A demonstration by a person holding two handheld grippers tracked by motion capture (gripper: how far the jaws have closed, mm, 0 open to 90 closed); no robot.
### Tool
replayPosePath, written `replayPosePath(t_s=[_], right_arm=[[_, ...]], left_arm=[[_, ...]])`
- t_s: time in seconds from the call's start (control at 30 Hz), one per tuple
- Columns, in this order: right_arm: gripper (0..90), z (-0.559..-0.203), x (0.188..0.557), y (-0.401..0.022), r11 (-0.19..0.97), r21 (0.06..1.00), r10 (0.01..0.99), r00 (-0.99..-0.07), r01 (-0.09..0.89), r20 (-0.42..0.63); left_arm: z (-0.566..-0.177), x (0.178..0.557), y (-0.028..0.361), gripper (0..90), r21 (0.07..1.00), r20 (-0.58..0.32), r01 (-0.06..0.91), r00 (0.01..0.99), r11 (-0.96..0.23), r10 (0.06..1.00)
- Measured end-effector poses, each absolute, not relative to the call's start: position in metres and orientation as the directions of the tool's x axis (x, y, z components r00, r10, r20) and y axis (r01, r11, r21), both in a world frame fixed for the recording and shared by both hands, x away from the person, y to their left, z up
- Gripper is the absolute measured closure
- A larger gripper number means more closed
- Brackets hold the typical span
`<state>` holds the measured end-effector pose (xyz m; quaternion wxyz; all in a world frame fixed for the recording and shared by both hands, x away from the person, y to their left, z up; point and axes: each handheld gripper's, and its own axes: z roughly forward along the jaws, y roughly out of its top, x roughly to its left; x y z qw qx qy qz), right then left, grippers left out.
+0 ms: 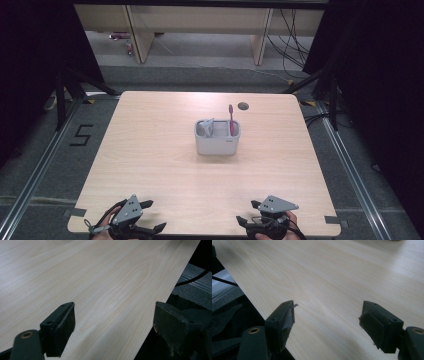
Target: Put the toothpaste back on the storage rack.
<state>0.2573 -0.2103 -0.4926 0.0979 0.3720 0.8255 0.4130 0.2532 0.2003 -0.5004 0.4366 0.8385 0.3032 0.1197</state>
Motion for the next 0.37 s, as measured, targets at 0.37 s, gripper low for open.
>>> replayPosePath(t_s=[0.37], right_arm=[[27.4,-0.4922,0.2574,-0.2117,0.372,0.758,0.710,-0.690,0.536,0.139]], left_arm=[[-0.5013,0.2549,0.2007,17.7,0.799,-0.083,0.424,0.780,-0.426,0.620]])
